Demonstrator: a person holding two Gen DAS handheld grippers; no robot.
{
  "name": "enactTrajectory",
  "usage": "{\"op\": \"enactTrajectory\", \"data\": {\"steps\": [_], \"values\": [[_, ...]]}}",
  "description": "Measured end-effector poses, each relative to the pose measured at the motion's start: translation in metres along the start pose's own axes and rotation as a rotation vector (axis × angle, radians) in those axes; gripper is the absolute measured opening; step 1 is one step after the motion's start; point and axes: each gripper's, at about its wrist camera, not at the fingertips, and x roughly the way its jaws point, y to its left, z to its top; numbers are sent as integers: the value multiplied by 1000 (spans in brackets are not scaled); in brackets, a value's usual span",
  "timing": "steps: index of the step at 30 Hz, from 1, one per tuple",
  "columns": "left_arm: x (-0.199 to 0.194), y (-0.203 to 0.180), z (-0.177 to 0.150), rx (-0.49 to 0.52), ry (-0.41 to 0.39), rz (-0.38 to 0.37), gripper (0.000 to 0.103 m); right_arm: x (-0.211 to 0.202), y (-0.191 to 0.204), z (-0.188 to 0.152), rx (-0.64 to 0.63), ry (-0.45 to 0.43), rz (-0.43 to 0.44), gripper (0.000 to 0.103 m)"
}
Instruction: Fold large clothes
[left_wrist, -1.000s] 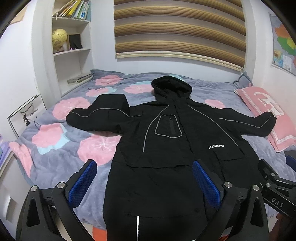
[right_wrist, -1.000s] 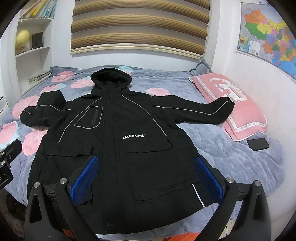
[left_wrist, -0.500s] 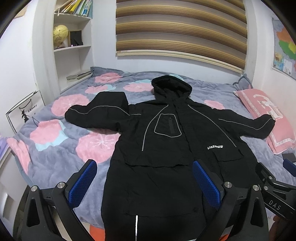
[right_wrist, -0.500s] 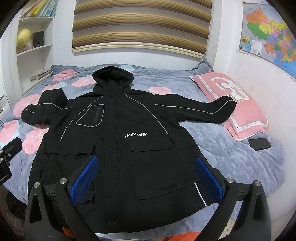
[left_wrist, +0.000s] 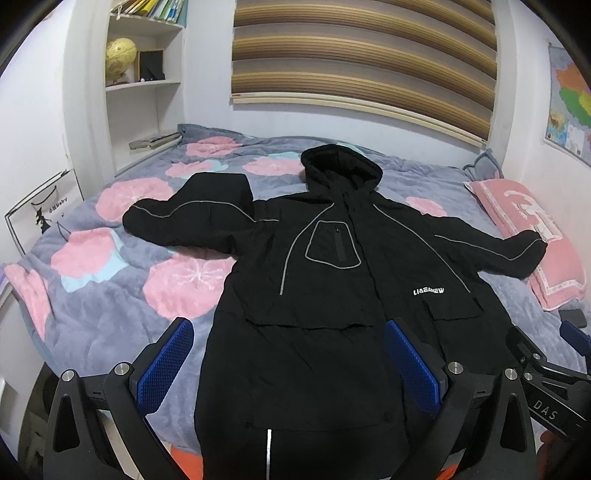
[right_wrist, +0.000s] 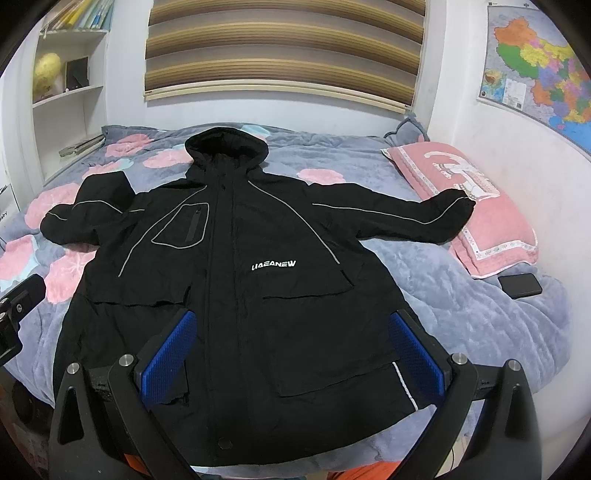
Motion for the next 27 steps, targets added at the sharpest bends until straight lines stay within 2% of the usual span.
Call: {"op": "enactTrajectory", "data": {"steps": [20,27], "values": [[34,33,1,-61,27,-13,102,29,37,11,-50,20,29,103],[46,55,15,-80,-3,1,102,41,50,28,-61,4,62,103]]}}
